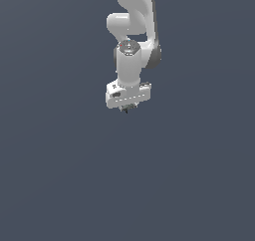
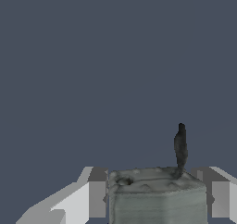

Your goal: Pick up the object and move it to a goal position.

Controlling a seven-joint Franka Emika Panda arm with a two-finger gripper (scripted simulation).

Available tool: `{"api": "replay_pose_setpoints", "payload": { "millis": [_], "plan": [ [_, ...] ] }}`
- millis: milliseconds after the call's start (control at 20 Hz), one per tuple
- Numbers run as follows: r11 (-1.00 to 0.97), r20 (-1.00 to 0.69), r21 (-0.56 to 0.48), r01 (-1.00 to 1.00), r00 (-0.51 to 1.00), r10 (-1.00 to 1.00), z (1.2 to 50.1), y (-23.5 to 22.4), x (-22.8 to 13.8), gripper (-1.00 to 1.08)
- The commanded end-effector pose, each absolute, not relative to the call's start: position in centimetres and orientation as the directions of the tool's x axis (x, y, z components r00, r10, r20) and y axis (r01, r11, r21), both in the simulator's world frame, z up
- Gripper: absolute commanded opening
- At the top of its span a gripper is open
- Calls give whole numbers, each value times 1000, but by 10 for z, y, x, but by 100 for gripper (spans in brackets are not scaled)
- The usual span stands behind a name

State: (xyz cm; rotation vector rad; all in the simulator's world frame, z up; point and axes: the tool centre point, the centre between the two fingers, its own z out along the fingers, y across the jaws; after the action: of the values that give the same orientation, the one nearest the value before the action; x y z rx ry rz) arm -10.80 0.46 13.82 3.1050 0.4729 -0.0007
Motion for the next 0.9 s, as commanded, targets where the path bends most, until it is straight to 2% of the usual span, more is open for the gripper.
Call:
{"api": "replay_pose_setpoints", "payload": {
  "millis": [0, 850],
  "plan": [
    [-955, 0, 1, 298, 955, 298, 164, 6, -111, -100],
    [-954, 0, 0, 299, 954, 299, 333, 16, -129, -100]
  ]
}}
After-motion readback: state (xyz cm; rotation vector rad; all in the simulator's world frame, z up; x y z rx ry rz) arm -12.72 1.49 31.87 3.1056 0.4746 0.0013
